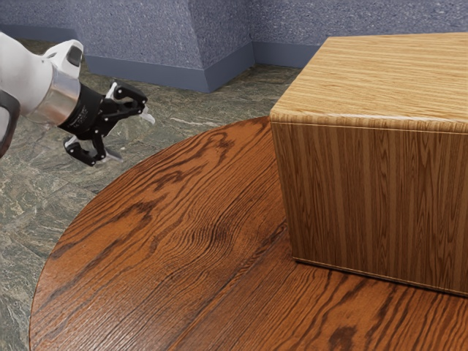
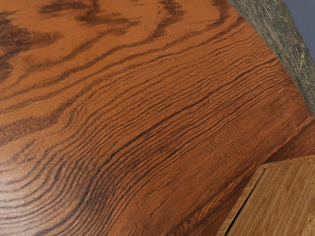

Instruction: Pull the drawer handle with one arm to open the drawer

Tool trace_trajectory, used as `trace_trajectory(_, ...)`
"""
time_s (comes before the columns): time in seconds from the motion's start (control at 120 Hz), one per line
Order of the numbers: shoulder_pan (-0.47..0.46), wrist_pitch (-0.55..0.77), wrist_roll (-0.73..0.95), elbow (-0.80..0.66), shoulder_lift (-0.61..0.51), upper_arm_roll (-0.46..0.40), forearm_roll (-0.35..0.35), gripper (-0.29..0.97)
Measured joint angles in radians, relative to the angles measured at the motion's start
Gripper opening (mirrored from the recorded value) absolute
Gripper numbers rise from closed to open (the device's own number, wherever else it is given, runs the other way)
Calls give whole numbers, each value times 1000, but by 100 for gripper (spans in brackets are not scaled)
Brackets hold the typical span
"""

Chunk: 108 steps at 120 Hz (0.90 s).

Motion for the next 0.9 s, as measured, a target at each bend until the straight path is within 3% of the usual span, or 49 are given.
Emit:
trace_trajectory(0.108,-60,142,-2,13,14,83,31,68)
trace_trajectory(0.333,-125,328,-1,102,122,137,49,68)
trace_trajectory(0.392,-258,377,-1,142,134,257,57,68)
trace_trajectory(0.483,-604,431,2,261,156,562,87,68)
trace_trajectory(0.533,-721,452,3,302,158,661,109,68)
trace_trajectory(0.733,-1071,497,16,395,132,911,176,68)
trace_trajectory(0.9,-1132,510,23,421,36,944,245,68)
